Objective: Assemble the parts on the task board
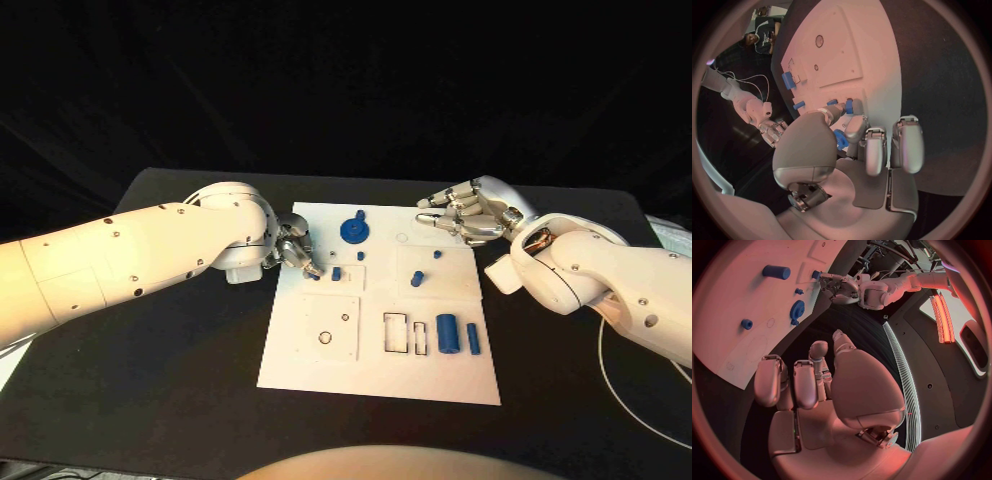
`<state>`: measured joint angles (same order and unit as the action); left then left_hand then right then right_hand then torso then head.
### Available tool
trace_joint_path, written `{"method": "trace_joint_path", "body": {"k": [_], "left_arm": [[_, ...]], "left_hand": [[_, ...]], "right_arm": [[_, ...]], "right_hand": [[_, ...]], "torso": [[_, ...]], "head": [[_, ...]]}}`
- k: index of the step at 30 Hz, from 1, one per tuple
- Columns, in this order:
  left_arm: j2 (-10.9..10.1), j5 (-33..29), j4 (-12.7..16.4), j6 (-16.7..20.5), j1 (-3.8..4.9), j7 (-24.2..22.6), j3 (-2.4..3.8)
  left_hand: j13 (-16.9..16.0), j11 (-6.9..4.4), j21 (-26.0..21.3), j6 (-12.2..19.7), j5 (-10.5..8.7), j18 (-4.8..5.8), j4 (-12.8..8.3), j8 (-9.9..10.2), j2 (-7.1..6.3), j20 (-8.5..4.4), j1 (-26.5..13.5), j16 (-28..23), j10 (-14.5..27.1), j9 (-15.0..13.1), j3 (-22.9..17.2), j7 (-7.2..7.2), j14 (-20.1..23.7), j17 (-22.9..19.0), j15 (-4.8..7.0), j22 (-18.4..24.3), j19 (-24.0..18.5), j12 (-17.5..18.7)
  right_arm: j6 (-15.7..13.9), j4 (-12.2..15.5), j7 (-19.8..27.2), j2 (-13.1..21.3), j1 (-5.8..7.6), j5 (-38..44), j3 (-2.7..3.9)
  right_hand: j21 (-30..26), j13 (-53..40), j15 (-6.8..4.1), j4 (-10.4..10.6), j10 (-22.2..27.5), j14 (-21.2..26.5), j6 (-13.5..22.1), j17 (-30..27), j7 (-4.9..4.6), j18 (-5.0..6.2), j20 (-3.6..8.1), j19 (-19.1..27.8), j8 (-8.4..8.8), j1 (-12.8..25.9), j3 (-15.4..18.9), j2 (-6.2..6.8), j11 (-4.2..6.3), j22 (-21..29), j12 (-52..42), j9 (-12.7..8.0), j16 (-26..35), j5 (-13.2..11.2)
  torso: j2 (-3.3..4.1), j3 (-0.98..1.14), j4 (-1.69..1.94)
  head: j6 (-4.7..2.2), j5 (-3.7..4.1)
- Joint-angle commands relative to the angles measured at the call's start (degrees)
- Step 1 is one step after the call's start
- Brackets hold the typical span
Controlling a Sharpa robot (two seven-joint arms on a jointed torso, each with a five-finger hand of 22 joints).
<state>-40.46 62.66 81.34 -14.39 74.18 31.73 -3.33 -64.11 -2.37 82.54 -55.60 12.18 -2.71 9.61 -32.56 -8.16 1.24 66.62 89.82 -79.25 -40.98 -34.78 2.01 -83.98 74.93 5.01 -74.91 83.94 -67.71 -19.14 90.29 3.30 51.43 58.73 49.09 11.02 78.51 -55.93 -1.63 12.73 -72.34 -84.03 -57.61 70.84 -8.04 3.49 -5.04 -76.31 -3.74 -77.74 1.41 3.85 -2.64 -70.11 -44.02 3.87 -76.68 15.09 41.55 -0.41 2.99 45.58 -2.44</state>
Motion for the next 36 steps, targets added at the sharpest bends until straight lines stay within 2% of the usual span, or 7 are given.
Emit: {"method": "trace_joint_path", "body": {"k": [1, 9, 26, 33, 36], "left_arm": [[-0.1, 0.5, 0.0, -3.8, -0.48, 2.2, -0.43], [0.0, 0.5, 0.2, -4.8, -0.48, 2.6, -0.43], [0.4, 0.5, 0.1, -4.2, -0.48, 3.4, -0.43], [0.8, 0.4, -0.2, -4.9, -0.48, 4.0, -0.43], [0.9, 0.4, -0.5, -5.3, -0.48, 4.2, -0.43]], "left_hand": [[-0.1, 0.05, 0.3, -0.7, 0.16, 0.75, -7.7, 0.1, 0.11, -0.07, -0.6, 0.2, -0.4, 0.0, -7.2, -0.38, -6.0, 15.1, 0.13, -9.7, 2.8, -0.3], [-0.3, 0.01, 0.4, -0.9, 0.13, 0.76, -7.7, 0.1, 0.06, -0.07, -0.7, 0.2, -0.6, 0.0, -7.0, -0.46, -6.0, 15.1, 0.13, -9.7, 2.8, -0.4], [-0.4, -0.07, 0.4, -1.4, 0.13, 0.76, -7.7, 0.2, 0.37, -0.09, -1.2, 0.2, -0.8, 0.1, -6.7, -0.57, -6.0, 15.1, 0.18, -9.7, 2.8, -0.5], [-0.5, -0.15, 0.3, -1.8, 0.01, 0.74, -7.2, 0.5, 0.74, -0.12, -2.4, 0.2, -1.0, 0.3, -5.5, -0.73, -6.0, 15.1, 0.24, -9.7, 2.8, -0.5], [-0.7, -0.27, 0.2, -2.2, -0.05, 0.72, -6.2, 0.8, 0.7, -0.15, -4.1, 0.2, -1.1, 0.5, -3.6, -0.93, -6.0, 15.1, 0.3, -9.7, 2.7, -0.6]], "right_arm": [[0.9, 0.1, 0.3, 0.0, -0.05, 0.2, -0.01], [0.9, 0.1, 0.3, 0.0, -0.06, 0.2, -0.01], [0.9, 0.1, 0.3, 0.0, -0.07, 0.2, -0.01], [0.8, 0.2, 0.3, 0.0, -0.07, 0.2, -0.01], [0.7, 0.3, 0.3, 0.0, -0.07, 0.2, -0.01]], "right_hand": [[-0.3, 0.0, 0.23, 0.0, 0.2, -2.1, -0.1, 0.0, 0.24, 1.17, 0.06, 0.1, -0.24, 0.0, 0.3, -0.58, -0.12, 0.0, -0.2, 0.1, 0.2, 0.2], [-0.3, 0.0, 0.23, 0.0, 0.2, -2.1, -0.1, 0.0, 0.24, 1.17, 0.06, 0.1, -0.24, 0.0, 0.3, -0.58, -0.12, 0.0, -0.2, 0.1, 0.2, 0.2], [-0.3, 0.0, 0.23, 0.0, 0.2, -2.1, -0.1, 0.0, 0.24, 1.17, 0.06, 0.1, -0.24, 0.0, 0.3, -0.58, -0.12, 0.0, -0.2, 0.1, 0.2, 0.2], [-0.4, 0.0, 0.22, 0.0, 0.3, -2.1, -0.1, 0.0, 0.25, 1.17, 0.07, 0.1, -0.25, 0.0, 0.3, -0.63, -0.12, 0.1, -0.2, 0.1, 0.2, 0.3], [-0.4, 0.0, 0.22, 0.0, 0.3, -2.1, -0.1, 0.0, 0.25, 1.17, 0.07, 0.1, -0.25, 0.0, 0.3, -0.63, -0.12, 0.1, -0.2, 0.1, 0.2, 0.3]], "torso": [[0.02, 0.0, -0.04], [0.02, -0.01, 0.0], [0.02, 0.03, 0.03], [0.0, 0.05, -0.01], [0.0, 0.06, 0.0]], "head": [[0.13, 0.0], [0.2, 0.1], [0.36, 0.07], [0.42, 0.04], [0.47, 0.03]]}}
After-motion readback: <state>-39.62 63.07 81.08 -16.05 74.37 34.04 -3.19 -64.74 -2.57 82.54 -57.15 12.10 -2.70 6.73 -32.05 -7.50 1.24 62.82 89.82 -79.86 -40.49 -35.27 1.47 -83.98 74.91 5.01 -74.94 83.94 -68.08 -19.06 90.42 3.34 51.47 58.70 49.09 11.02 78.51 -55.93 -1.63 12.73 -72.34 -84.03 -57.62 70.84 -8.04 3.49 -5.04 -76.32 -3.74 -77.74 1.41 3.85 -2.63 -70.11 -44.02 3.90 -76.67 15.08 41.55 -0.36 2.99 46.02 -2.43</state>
